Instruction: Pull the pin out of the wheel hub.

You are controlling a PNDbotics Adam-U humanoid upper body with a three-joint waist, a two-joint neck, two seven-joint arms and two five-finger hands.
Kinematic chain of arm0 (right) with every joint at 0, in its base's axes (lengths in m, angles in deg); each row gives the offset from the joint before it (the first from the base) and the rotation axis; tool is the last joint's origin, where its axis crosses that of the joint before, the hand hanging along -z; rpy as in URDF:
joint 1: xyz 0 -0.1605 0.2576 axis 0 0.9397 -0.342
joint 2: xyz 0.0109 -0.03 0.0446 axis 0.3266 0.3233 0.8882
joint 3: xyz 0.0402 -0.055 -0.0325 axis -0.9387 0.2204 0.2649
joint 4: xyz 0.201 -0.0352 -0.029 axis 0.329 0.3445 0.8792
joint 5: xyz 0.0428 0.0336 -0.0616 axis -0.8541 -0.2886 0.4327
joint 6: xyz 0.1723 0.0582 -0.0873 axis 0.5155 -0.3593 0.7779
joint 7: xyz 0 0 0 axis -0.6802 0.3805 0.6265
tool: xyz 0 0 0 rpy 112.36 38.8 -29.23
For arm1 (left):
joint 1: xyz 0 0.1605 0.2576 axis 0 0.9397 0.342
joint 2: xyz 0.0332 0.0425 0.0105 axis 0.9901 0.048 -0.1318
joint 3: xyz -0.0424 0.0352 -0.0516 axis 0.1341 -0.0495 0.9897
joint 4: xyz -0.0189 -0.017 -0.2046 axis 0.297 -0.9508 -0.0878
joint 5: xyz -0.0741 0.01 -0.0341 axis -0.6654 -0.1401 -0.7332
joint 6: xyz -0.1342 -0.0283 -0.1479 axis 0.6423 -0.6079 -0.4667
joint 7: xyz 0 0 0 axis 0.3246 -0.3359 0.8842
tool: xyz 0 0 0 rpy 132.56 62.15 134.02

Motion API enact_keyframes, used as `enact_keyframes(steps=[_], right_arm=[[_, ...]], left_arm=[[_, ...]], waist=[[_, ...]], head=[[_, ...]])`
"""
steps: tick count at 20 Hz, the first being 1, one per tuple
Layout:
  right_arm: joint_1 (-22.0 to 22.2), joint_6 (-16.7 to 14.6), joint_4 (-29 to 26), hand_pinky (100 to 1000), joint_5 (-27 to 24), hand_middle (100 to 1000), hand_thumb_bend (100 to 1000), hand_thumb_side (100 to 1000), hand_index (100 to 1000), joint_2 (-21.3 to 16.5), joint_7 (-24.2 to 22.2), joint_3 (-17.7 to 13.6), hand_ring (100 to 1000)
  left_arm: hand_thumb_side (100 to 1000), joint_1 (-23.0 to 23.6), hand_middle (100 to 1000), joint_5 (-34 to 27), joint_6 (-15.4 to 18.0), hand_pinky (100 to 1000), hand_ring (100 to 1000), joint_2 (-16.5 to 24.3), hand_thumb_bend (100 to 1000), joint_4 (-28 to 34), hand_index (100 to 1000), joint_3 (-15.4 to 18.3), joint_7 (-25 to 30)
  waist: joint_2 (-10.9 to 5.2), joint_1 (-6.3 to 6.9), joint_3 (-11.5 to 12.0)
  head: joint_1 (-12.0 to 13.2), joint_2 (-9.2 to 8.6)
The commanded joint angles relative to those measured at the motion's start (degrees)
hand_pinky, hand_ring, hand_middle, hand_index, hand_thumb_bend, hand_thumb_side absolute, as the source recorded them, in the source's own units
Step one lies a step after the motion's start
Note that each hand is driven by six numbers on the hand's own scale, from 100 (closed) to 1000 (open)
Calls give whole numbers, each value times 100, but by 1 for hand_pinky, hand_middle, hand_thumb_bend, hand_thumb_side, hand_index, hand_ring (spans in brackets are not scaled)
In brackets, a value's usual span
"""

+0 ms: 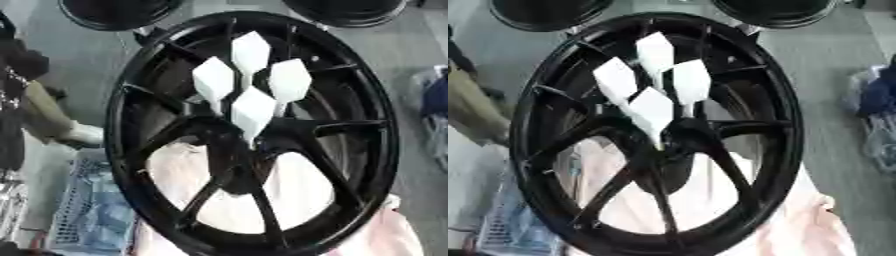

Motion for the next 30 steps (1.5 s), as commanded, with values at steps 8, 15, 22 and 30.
enact_keyframes(steps=[8,15,22,30], right_arm=[[-41,8,-103,679,-5,727,100,171,723,-151,-33,-49,799],[-20,234,-103,689,115,731,100,169,730,-616,-312,72,802],[-23,184,-103,726,298,742,100,167,755,-953,-547,361,810],[-246,253,-103,766,914,760,100,234,785,-2107,-1258,914,826]], left_arm=[[728,-18,625,14,7,793,717,38,100,113,762,10,-2],[728,-29,625,10,7,793,717,57,100,113,762,-1,9],[728,-52,625,17,6,793,717,133,100,113,762,-24,32],[729,-83,625,6,-2,793,716,156,100,113,762,-56,63]], waist=[[-89,-2,6],[-89,-13,23],[-71,-112,80],[-27,-164,209]], head=[[-7,-16],[-14,-22],[-38,-69],[-137,-138]])
